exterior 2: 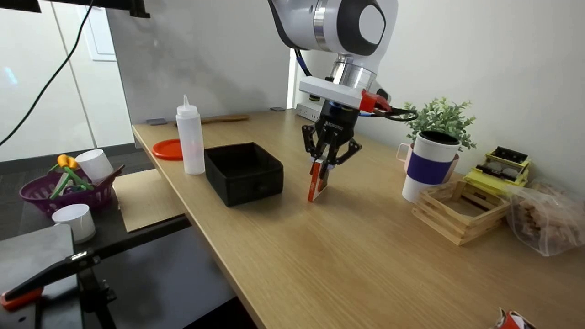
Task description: Remove the orange book from the black box
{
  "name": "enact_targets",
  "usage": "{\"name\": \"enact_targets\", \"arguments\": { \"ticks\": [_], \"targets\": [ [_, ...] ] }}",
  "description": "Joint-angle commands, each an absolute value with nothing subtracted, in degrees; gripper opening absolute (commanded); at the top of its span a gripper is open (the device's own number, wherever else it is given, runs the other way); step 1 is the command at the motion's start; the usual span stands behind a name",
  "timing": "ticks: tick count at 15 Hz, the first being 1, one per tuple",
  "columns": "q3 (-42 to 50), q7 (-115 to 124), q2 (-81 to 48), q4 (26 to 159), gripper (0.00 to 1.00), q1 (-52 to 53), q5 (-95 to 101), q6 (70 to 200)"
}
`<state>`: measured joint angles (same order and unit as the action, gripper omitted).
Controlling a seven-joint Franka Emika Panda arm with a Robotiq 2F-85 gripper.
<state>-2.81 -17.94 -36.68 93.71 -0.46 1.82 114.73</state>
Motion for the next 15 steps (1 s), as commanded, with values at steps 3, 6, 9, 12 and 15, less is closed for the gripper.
{"name": "enact_targets", "arguments": {
  "ticks": [3, 6, 9, 12, 15],
  "targets": [
    [-3.57, -17.41, -35.48, 95.75, 0.68, -1.28, 0.73, 116.59],
    [-3.59, -17.24, -35.32, 95.99, 0.88, -1.26, 0.7, 116.82],
    [-3.48, -16.66, -34.67, 96.81, 1.0, -1.05, 0.89, 117.57],
    [-2.95, -14.24, -31.83, 100.0, 1.0, -0.45, 1.47, 119.27],
    [-2.61, -11.09, -27.43, 105.3, 1.0, 0.11, 1.78, 122.12]
  ]
}}
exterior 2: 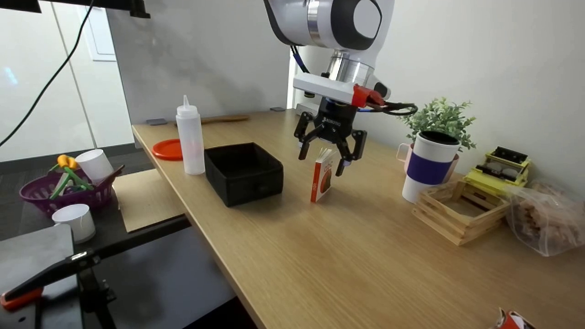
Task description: Remove the orange book from the black box
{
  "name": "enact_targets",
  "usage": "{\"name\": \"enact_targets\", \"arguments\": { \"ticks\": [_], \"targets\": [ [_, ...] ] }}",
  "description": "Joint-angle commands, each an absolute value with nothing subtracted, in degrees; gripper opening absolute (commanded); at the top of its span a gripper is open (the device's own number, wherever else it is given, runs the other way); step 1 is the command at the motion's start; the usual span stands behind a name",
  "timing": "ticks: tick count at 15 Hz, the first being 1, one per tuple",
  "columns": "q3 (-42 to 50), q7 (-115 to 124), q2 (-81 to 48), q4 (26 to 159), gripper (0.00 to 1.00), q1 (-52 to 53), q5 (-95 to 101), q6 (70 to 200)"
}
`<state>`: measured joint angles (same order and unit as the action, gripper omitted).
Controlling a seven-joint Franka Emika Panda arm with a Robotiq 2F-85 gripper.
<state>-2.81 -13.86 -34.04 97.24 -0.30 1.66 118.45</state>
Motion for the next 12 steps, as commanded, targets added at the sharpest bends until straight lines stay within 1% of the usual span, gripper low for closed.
{"name": "enact_targets", "arguments": {
  "ticks": [1, 9, 10, 12],
  "targets": [
    [-2.57, -9.94, -25.3, 107.62, 1.0, 0.34, 1.82, 122.81],
    [-3.15, -1.65, -8.82, 123.1, 1.0, 2.28, 0.77, 124.91],
    [-2.7, -2.46, -13.71, 117.51, 1.0, 2.23, 1.7, 122.73],
    [-2.79, -1.92, -10.66, 120.19, 1.0, 2.61, 1.58, 122.77]
  ]
}}
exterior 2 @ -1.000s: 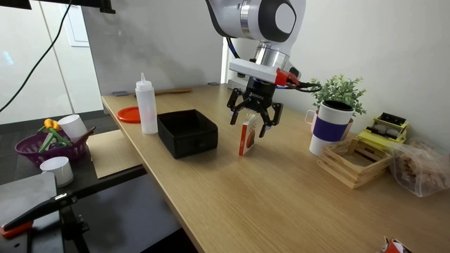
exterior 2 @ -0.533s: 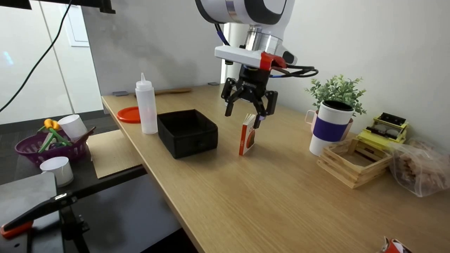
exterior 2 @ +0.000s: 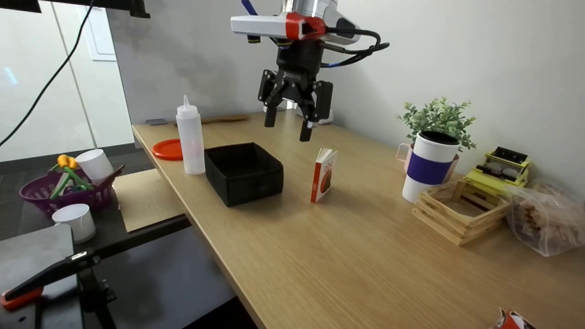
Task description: Remove the orange book from the black box
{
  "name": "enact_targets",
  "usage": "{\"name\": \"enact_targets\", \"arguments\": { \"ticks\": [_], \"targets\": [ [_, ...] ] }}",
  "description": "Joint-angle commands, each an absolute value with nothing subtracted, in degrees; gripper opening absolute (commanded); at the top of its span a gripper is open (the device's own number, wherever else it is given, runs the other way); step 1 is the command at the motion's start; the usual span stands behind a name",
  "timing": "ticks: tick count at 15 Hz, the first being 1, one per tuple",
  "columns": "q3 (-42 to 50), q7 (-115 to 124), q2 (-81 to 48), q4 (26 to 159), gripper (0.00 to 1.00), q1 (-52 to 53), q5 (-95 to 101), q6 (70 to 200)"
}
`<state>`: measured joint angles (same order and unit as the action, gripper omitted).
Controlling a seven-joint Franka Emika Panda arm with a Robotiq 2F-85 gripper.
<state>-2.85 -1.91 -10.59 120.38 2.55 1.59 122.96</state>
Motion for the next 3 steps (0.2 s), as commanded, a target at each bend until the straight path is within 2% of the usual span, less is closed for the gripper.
{"name": "enact_targets", "arguments": {
  "ticks": [1, 3],
  "targets": [
    [-2.8, -1.82, -9.92, 120.92, 1.0, 2.64, 1.58, 122.92],
    [-2.8, -1.81, -9.55, 121.5, 1.0, 2.64, 1.58, 123.25]
  ]
}}
